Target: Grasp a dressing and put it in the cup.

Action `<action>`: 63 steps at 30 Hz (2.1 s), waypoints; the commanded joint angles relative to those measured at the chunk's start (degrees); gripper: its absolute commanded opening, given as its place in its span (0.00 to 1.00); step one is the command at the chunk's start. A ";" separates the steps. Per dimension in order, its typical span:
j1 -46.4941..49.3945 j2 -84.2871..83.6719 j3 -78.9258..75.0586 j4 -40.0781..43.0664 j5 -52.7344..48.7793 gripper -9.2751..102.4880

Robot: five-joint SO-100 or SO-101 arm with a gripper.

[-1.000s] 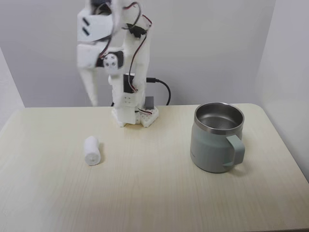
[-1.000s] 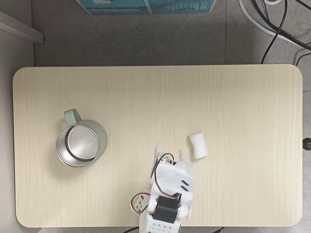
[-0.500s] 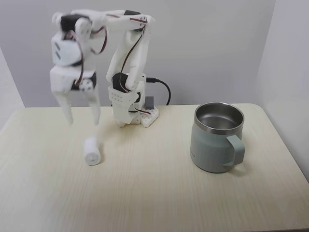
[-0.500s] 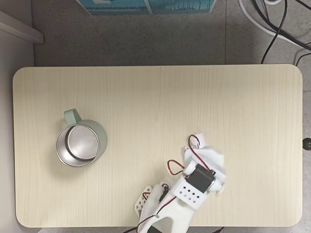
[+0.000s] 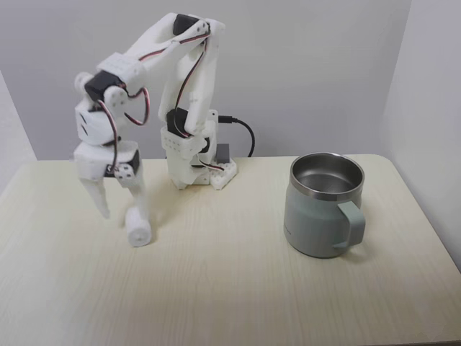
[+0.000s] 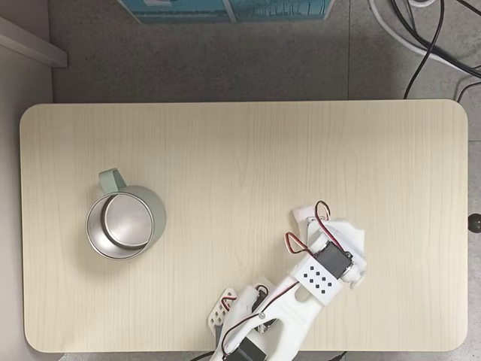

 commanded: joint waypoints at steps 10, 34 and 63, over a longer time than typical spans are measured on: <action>-0.18 -0.53 -12.30 -17.31 0.88 0.28; -19.16 12.39 24.26 8.17 44.38 0.08; -83.85 9.67 61.44 31.99 106.61 0.08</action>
